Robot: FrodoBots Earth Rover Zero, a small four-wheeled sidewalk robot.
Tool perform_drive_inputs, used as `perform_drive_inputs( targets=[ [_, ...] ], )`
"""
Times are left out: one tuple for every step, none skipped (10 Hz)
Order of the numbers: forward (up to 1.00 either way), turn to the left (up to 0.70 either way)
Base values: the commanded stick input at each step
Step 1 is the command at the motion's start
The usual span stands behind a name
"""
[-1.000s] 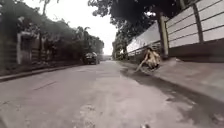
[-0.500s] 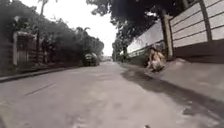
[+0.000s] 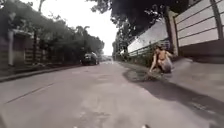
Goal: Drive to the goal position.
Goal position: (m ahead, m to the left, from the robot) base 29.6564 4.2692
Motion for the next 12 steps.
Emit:
perform_drive_inputs(
  targets=[
    [0.85, 0.00],
    [0.85, 0.00],
    [0.85, 0.00],
    [0.85, 0.00],
    [0.85, 0.00],
    [0.85, 0.00],
    [0.85, 0.00],
    [0.85, 0.00],
    [0.85, 0.00],
    [0.85, 0.00],
    [0.85, 0.00],
    [0.85, 0.00]
  ],
)
